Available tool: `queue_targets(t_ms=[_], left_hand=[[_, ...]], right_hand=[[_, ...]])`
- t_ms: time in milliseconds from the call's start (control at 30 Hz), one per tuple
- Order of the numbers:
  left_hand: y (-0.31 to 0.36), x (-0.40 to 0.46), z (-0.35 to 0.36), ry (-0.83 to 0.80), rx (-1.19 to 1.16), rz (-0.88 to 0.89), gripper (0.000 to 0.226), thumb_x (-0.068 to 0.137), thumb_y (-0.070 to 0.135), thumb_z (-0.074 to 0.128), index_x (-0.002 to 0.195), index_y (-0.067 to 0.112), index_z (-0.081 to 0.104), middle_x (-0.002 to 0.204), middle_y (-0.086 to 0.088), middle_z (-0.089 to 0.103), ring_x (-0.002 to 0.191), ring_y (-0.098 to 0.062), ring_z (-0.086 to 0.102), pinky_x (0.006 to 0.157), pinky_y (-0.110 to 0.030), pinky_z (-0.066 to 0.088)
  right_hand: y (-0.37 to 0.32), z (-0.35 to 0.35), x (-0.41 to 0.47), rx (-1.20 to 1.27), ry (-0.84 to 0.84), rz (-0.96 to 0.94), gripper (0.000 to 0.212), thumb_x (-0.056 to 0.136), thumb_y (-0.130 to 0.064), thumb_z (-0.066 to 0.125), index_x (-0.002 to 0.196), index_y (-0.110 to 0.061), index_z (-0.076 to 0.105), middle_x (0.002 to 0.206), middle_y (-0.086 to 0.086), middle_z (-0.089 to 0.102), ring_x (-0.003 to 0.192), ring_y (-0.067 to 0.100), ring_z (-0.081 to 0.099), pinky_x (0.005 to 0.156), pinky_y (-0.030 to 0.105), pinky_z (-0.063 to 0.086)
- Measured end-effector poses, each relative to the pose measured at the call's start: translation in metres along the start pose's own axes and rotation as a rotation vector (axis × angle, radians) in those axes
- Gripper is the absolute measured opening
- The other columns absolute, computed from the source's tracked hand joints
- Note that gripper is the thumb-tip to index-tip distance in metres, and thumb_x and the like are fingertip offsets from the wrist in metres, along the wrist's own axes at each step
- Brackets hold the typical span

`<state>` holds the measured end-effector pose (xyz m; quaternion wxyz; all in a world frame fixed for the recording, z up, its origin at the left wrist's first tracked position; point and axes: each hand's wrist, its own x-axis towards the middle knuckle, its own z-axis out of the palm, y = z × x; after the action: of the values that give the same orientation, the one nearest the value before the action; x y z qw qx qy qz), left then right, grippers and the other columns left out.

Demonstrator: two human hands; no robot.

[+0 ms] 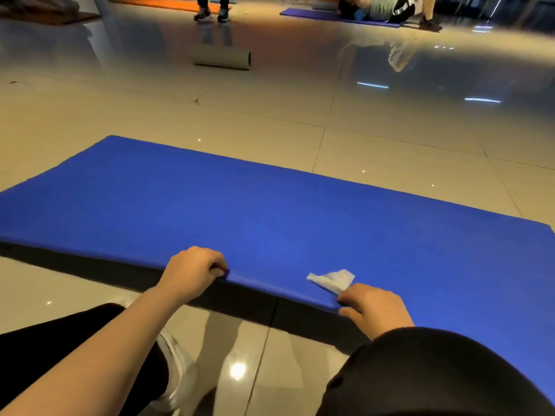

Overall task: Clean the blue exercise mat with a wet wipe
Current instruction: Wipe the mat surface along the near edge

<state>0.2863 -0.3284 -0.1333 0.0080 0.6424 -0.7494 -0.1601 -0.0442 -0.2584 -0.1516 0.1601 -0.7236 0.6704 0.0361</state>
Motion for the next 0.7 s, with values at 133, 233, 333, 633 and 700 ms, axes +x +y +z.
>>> queue_targets(t_ms=[133, 233, 333, 633, 700], left_hand=[[0.012, 0.003, -0.005, -0.114, -0.046, 0.040, 0.027, 0.097, 0.028, 0.063, 0.124, 0.025, 0.064, 0.106, 0.008, 0.070, 0.099, -0.015, 0.063, 0.084, -0.031, 0.049], [0.045, 0.008, -0.024, -0.086, -0.181, 0.148, 0.030, 0.097, 0.028, 0.063, 0.127, 0.025, 0.062, 0.104, 0.010, 0.069, 0.098, -0.012, 0.063, 0.088, -0.031, 0.049], [0.097, 0.004, -0.047, -0.011, -0.455, 0.255, 0.035, 0.095, 0.028, 0.066, 0.129, 0.027, 0.060, 0.110, 0.009, 0.064, 0.099, -0.009, 0.060, 0.090, -0.025, 0.047], [0.208, -0.049, -0.121, -0.065, -0.944, 0.432, 0.035, 0.080, 0.023, 0.081, 0.109, 0.033, 0.065, 0.116, 0.005, 0.063, 0.107, -0.012, 0.060, 0.091, -0.029, 0.052], [0.219, -0.062, -0.139, -0.032, -0.986, 0.445, 0.024, 0.081, 0.014, 0.080, 0.099, 0.025, 0.068, 0.105, -0.001, 0.067, 0.097, -0.015, 0.063, 0.087, -0.034, 0.057]], right_hand=[[0.011, -0.017, 0.002, 0.061, -0.025, -0.034, 0.020, 0.098, -0.033, 0.052, 0.115, -0.035, 0.064, 0.115, -0.014, 0.063, 0.105, 0.013, 0.059, 0.084, 0.027, 0.044], [0.011, -0.057, 0.004, 0.132, 0.017, -0.094, 0.023, 0.102, -0.026, 0.046, 0.113, -0.027, 0.067, 0.111, -0.006, 0.066, 0.097, 0.017, 0.059, 0.081, 0.030, 0.046], [0.008, -0.103, -0.003, 0.255, 0.077, -0.114, 0.017, 0.101, -0.018, 0.050, 0.104, -0.029, 0.063, 0.101, -0.006, 0.066, 0.087, 0.017, 0.057, 0.072, 0.025, 0.043], [-0.014, -0.227, -0.088, 0.585, 0.056, -0.166, 0.021, 0.095, -0.012, 0.062, 0.110, -0.025, 0.056, 0.098, 0.010, 0.071, 0.082, 0.014, 0.061, 0.079, 0.030, 0.049], [-0.019, -0.243, -0.104, 0.573, 0.148, -0.149, 0.021, 0.093, -0.012, 0.063, 0.108, -0.026, 0.060, 0.096, 0.005, 0.070, 0.082, 0.013, 0.063, 0.076, 0.027, 0.050]])
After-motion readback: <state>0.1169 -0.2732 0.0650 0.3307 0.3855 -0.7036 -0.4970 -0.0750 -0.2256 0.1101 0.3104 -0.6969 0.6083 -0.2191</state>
